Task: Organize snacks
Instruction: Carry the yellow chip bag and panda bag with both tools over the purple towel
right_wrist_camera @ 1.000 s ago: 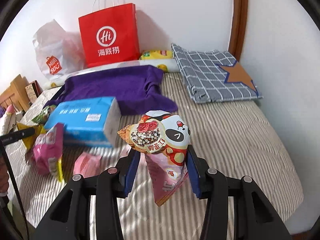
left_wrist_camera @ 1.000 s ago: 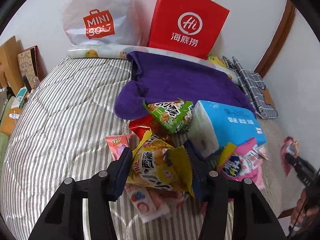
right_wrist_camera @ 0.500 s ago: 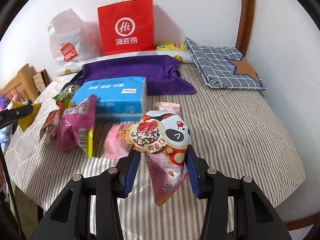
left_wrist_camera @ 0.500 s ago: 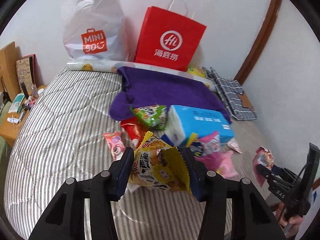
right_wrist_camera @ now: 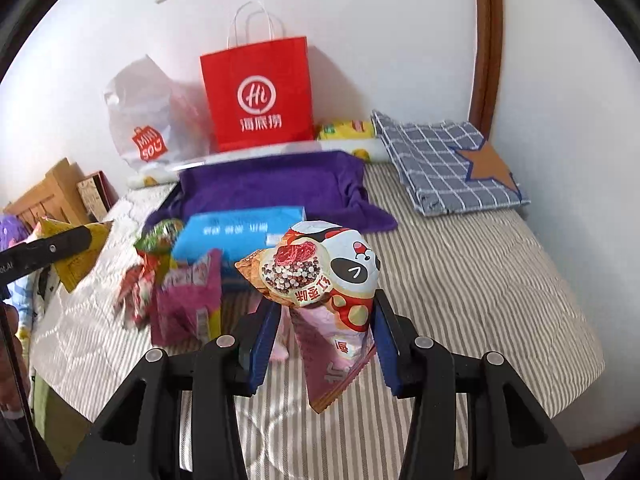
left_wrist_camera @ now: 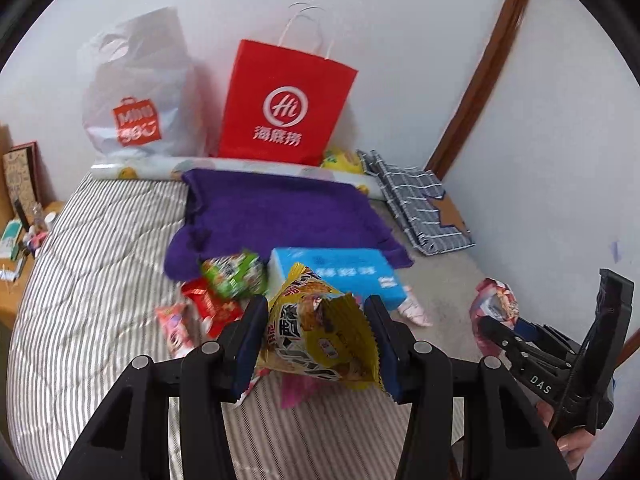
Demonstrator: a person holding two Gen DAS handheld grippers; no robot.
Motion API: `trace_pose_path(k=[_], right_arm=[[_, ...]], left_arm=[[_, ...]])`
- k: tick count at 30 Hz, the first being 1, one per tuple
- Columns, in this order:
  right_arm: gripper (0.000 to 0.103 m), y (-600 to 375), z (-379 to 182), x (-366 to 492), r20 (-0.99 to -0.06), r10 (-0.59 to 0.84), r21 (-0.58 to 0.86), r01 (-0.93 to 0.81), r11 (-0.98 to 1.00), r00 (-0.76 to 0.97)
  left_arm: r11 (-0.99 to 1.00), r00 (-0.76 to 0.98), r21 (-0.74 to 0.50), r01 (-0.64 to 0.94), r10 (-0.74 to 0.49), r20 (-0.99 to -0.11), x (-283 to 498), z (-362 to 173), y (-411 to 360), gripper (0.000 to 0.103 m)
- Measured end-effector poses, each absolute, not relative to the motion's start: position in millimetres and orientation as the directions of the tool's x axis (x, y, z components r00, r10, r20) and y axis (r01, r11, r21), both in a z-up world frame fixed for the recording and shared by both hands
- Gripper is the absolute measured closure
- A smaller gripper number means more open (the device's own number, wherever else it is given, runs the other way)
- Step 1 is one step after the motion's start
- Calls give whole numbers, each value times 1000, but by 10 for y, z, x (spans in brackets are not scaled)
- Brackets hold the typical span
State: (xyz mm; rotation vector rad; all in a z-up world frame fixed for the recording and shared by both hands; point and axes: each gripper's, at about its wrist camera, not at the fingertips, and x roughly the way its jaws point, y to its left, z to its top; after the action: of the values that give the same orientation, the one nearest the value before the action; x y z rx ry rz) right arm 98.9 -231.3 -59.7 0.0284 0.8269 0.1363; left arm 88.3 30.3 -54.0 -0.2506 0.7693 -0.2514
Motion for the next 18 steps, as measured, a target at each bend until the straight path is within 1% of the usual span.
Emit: trace_pose_path(k=[11, 18], right_arm=[[58, -2253, -474, 1395, -734, 144, 89, -115, 989, 664], [58, -2140, -291, 1855, -705, 160, 94, -132, 987, 691]], left_arm=[[926, 676, -326, 192, -365, -640, 1292, -378, 105, 55], [930, 677, -309, 201, -359, -642, 1680, -266, 89, 55]])
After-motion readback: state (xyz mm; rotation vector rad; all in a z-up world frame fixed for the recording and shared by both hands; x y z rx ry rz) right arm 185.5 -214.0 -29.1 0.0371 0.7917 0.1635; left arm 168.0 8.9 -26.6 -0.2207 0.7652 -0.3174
